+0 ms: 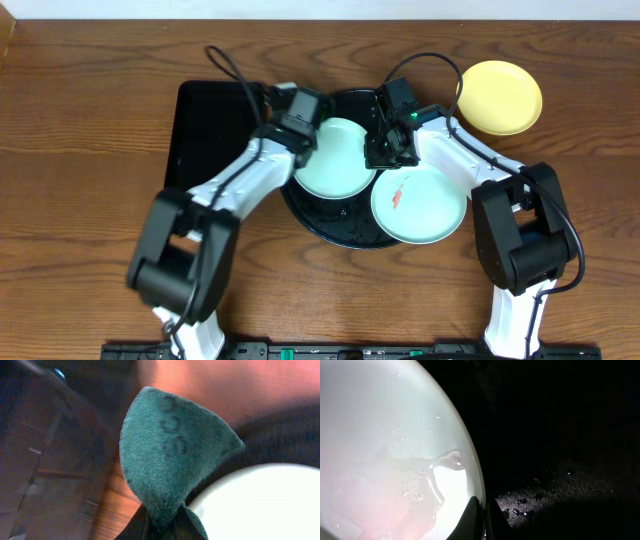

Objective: Clean dirty plates on tray and stack at the side
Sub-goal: 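Hold the plate rim with the right gripper and scrub it with the sponge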

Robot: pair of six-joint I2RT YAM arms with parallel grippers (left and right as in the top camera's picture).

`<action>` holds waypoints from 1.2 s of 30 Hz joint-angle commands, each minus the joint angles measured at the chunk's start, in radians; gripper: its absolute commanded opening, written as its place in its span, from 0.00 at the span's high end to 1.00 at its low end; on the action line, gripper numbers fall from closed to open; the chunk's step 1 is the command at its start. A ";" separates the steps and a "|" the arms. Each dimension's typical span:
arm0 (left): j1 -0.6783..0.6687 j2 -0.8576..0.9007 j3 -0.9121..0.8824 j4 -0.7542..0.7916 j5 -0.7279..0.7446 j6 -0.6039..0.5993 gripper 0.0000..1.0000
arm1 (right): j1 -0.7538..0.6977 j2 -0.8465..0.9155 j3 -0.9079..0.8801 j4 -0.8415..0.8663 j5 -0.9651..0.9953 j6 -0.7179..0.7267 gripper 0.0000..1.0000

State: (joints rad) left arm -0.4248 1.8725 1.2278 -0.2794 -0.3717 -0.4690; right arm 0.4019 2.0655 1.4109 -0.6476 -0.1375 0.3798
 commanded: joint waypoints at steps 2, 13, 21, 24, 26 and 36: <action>0.016 -0.078 0.014 0.007 0.124 -0.012 0.91 | -0.011 0.001 -0.010 -0.021 0.077 -0.003 0.99; -0.027 -0.054 -0.027 0.005 0.439 -0.165 0.92 | -0.011 0.001 -0.010 -0.018 0.077 -0.003 0.98; -0.042 0.079 -0.041 0.003 0.378 -0.164 0.92 | -0.011 0.001 -0.010 -0.019 0.077 -0.003 0.98; -0.041 0.127 -0.041 -0.017 0.302 -0.153 0.92 | -0.011 0.001 -0.010 -0.024 0.077 -0.003 0.98; -0.040 0.137 -0.041 -0.040 0.249 -0.153 0.91 | -0.011 0.001 -0.010 -0.028 0.077 -0.013 0.98; -0.036 0.105 -0.040 -0.064 0.003 -0.043 0.92 | -0.011 0.001 -0.010 -0.031 0.079 -0.018 0.99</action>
State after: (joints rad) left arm -0.4923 1.9614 1.2091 -0.3080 -0.1261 -0.5728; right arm 0.4015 2.0651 1.4120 -0.6529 -0.1299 0.3790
